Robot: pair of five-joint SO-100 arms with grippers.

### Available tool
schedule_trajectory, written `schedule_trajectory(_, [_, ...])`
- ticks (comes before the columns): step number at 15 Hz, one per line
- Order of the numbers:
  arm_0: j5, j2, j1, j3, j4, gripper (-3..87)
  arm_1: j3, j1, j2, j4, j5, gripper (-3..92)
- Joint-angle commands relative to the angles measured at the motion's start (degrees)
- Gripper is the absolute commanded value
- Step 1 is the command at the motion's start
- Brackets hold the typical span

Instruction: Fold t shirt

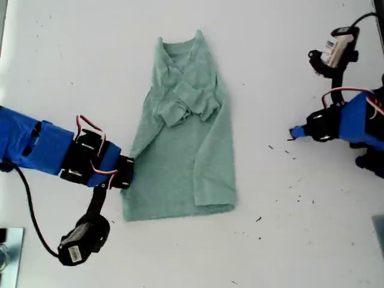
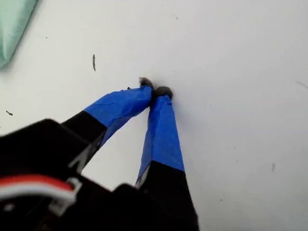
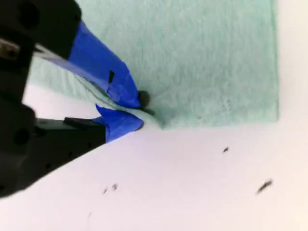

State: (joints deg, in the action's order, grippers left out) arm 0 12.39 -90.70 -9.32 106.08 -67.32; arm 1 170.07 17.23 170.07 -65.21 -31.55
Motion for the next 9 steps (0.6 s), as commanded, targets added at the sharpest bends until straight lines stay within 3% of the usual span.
schedule_trajectory(1, [1.2,-15.4,1.7,-1.1,-9.8,-0.2,0.3,-0.4,0.4,-0.8,0.4,2.2])
schedule_trajectory(4, [-3.3,-19.6,4.8,-4.8,-11.2,-0.2,0.7,-0.5,2.2,-1.6,0.6,2.2])
schedule_trajectory(6, [-9.9,-9.0,5.9,-16.4,-4.4,-0.2,1.3,-0.5,4.1,-2.5,0.8,2.2])
schedule_trajectory(9, [-18.2,20.0,6.1,-52.6,-3.5,-0.2,2.2,-0.4,7.3,-3.9,1.1,2.2])
